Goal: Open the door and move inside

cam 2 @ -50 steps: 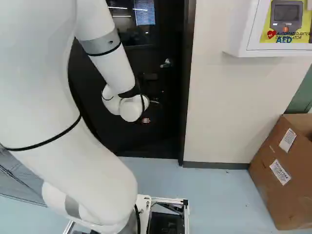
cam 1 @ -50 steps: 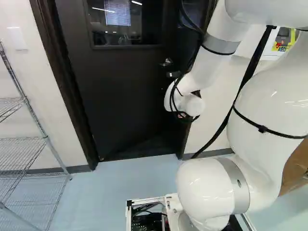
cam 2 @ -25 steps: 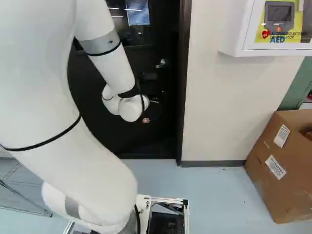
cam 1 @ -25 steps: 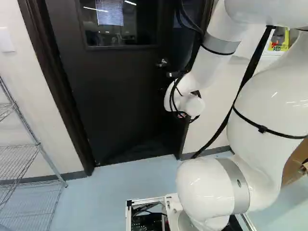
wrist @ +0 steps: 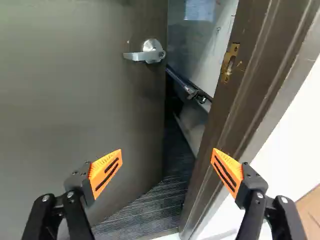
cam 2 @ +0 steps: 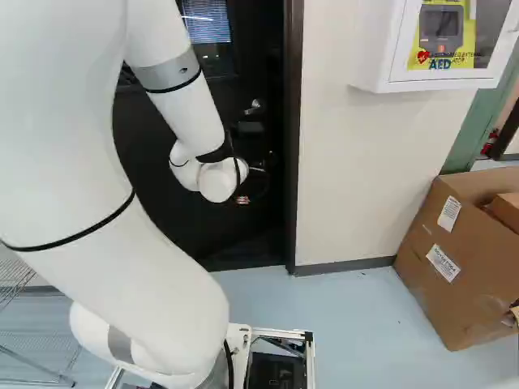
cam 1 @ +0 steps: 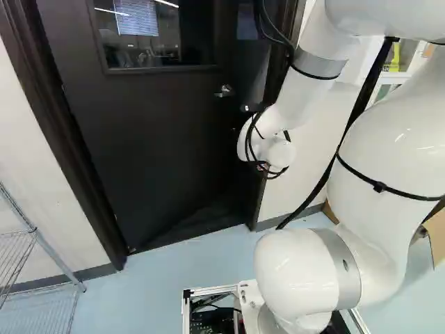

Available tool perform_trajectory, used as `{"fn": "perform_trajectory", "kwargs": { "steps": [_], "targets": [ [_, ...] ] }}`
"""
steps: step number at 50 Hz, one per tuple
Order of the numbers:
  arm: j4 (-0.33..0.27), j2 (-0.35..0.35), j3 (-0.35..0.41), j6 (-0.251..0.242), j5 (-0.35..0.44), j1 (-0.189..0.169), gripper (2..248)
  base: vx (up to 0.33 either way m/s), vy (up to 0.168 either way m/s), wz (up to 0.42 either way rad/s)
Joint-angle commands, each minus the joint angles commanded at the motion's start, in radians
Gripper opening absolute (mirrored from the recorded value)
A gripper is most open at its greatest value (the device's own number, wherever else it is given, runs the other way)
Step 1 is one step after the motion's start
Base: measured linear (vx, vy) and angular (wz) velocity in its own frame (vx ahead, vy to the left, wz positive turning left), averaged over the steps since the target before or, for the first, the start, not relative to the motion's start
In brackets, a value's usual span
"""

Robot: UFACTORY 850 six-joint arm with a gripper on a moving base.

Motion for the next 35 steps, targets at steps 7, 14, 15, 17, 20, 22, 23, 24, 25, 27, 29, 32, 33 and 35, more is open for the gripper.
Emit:
{"fn": "perform_trajectory", "kwargs": {
  "steps": [7, 14, 15, 17, 20, 22, 23, 24, 25, 27, 29, 32, 33, 35],
  "targets": [
    [0.0, 0.0, 0.0, 0.0, 0.0, 0.0, 247, 0.034, 0.065, -0.228],
    [0.0, 0.0, 0.0, 0.0, 0.0, 0.0, 247, 0.026, 0.077, -0.227],
    [0.0, 0.0, 0.0, 0.0, 0.0, 0.0, 247, 0.032, 0.089, -0.26],
    [0.0, 0.0, 0.0, 0.0, 0.0, 0.0, 247, 0.033, 0.085, -0.242],
    [0.0, 0.0, 0.0, 0.0, 0.0, 0.0, 247, 0.032, 0.078, -0.229],
    [0.0, 0.0, 0.0, 0.0, 0.0, 0.0, 247, 0.035, 0.093, -0.263],
    [0.0, 0.0, 0.0, 0.0, 0.0, 0.0, 247, 0.021, 0.094, -0.264],
    [0.0, 0.0, 0.0, 0.0, 0.0, 0.0, 247, 0.011, 0.089, -0.25],
    [0.0, 0.0, 0.0, 0.0, 0.0, 0.0, 247, -0.001, 0.103, -0.225],
    [0.0, 0.0, 0.0, 0.0, 0.0, 0.0, 247, 0.011, 0.111, -0.233],
    [0.0, 0.0, 0.0, 0.0, 0.0, 0.0, 247, -0.004, 0.102, -0.263],
    [0.0, 0.0, 0.0, 0.0, 0.0, 0.0, 247, -0.005, 0.092, -0.246],
    [0.0, 0.0, 0.0, 0.0, 0.0, 0.0, 247, 0.001, 0.094, -0.235],
    [0.0, 0.0, 0.0, 0.0, 0.0, 0.0, 247, 0.003, 0.096, -0.221]
  ]
}}
